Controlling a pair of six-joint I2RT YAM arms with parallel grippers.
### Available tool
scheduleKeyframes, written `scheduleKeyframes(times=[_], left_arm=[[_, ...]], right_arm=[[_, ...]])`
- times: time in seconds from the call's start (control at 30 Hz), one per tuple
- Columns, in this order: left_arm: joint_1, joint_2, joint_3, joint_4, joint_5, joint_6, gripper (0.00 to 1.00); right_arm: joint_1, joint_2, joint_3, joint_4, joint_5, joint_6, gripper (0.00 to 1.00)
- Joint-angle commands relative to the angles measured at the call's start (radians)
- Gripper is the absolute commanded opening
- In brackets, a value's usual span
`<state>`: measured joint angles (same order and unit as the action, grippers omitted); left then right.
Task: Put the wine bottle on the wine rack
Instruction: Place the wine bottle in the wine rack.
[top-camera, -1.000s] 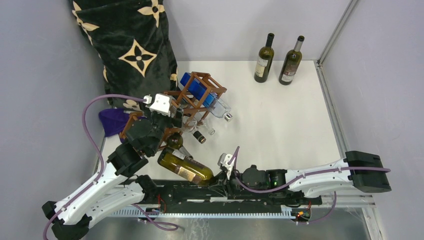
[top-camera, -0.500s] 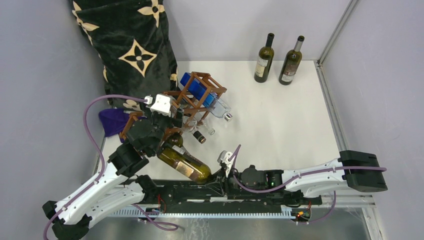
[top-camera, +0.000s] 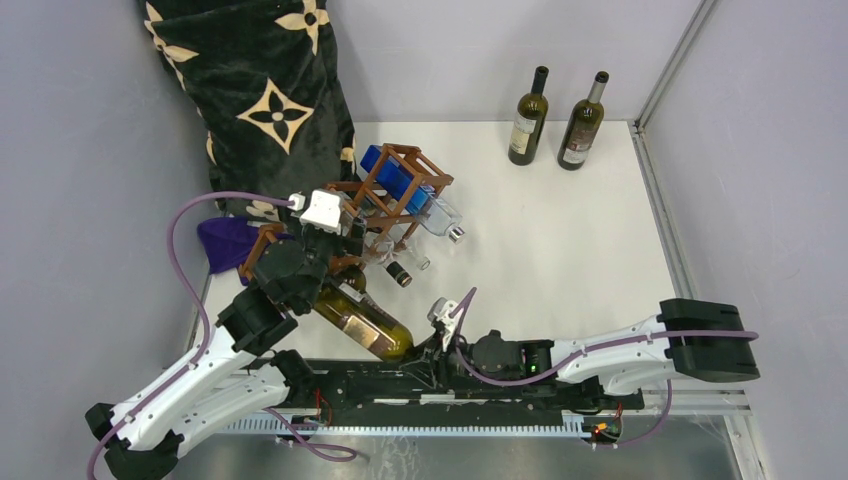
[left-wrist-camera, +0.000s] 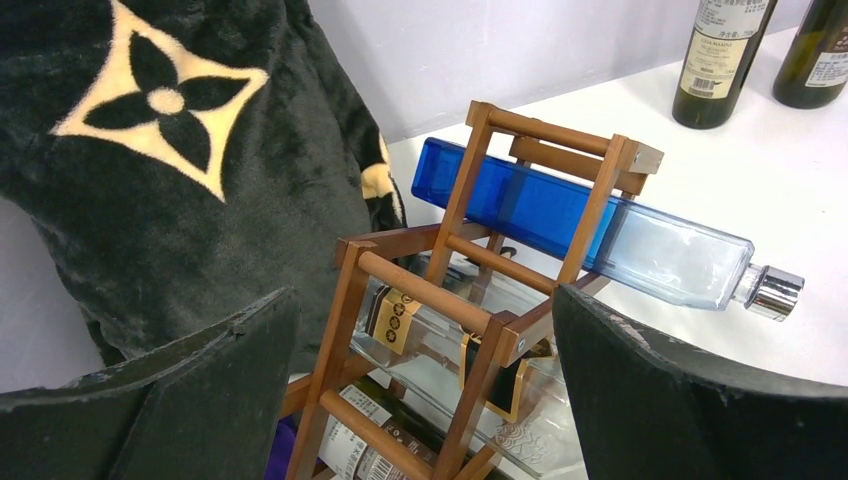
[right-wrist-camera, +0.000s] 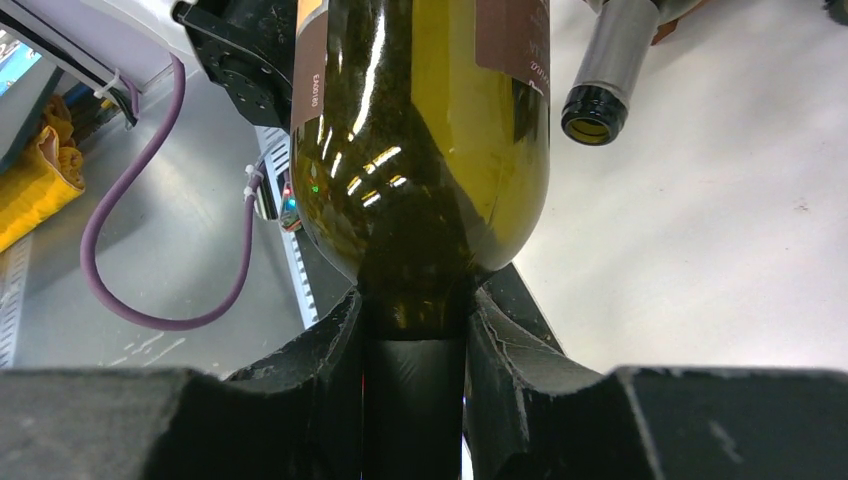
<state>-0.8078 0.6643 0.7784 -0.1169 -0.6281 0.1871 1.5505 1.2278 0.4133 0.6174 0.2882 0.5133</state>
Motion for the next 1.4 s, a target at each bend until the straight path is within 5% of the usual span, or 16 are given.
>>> scheduleKeyframes(times=[0.0,1.37], left_arm=[[0.007,-0.018,0.001,0.065,-0.025,0.032,1.0],[0.016,-0.062,-0.002,0.071,-0.014,0.034,1.0]], right_arm=[[0.007,0.031,0.107,0.219,-0.004,0.051,0.0],[0.005,0.271,0.369,0.031,0.105,0.303,0.0]])
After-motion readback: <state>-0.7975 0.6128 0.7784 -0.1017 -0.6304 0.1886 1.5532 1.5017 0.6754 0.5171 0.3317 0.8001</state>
